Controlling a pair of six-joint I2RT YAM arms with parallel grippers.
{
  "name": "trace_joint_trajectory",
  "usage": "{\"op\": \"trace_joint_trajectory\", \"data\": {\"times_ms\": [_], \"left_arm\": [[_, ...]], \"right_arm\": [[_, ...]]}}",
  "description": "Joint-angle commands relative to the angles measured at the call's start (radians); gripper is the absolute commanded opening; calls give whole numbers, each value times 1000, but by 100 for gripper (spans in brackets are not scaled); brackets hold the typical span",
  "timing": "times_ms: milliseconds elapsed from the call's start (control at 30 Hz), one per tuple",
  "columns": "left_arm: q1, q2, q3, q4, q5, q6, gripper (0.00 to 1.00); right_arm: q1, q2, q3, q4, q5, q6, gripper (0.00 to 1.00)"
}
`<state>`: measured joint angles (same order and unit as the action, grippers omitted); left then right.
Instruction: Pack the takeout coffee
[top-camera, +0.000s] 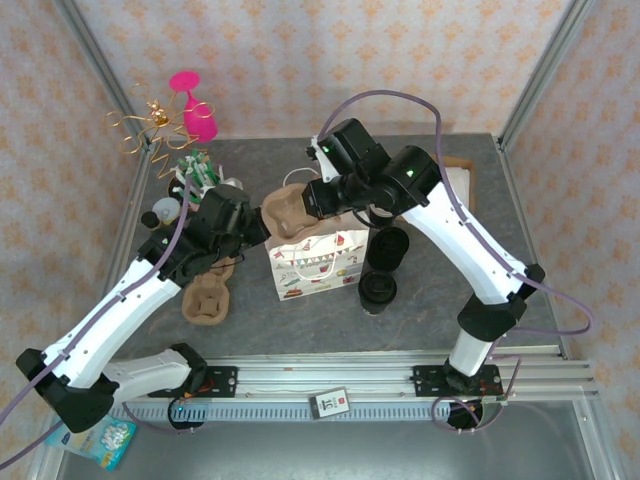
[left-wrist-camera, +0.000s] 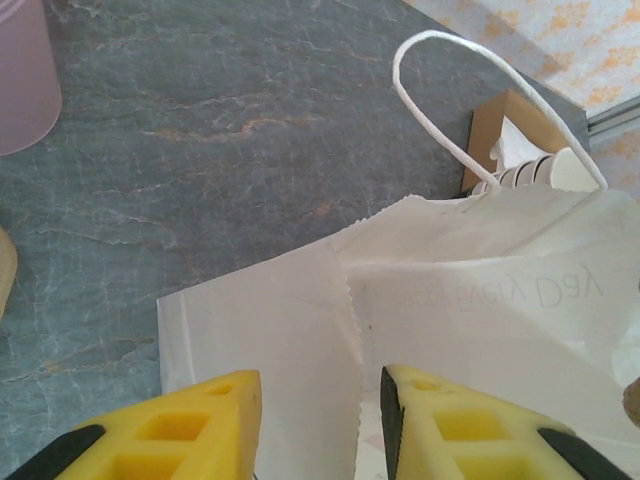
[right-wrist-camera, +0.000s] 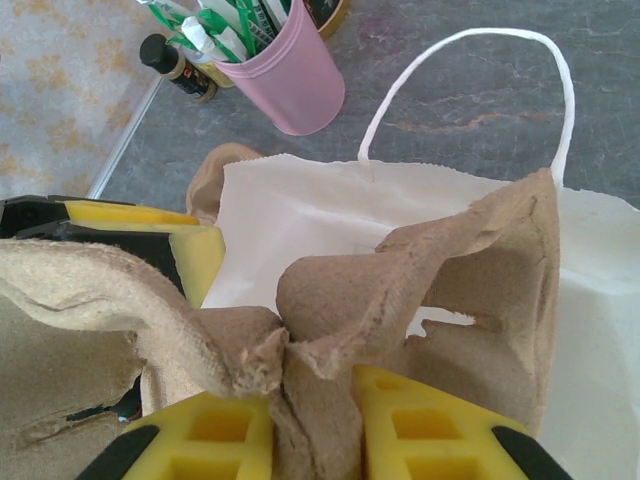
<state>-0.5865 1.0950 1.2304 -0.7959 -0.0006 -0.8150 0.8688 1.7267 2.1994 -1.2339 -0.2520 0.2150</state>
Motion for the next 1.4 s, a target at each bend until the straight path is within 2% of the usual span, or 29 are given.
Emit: {"op": "trace_joint_trajectory", "data": {"times_ms": [0, 500, 633, 833, 1033, 1367], "left_arm": [[17, 16, 11, 20, 22, 58, 35], [19, -29, -50, 59, 92, 80, 10], [18, -50, -73, 76, 100, 76, 5], [17, -58, -75, 64, 108, 99, 4], [16, -63, -87, 94, 154, 104, 4], [16, -58, -67, 102, 109, 80, 4]], "right_arm": [[0, -6, -14, -13, 37, 33, 19], [1, 37, -23, -48, 127, 119, 19], [1, 47, -32, -72, 159, 148, 19], [1, 55, -44, -72, 200, 179, 19], [1, 87, -45, -75, 188, 195, 18], [6, 38, -151, -75, 172, 237, 16]]}}
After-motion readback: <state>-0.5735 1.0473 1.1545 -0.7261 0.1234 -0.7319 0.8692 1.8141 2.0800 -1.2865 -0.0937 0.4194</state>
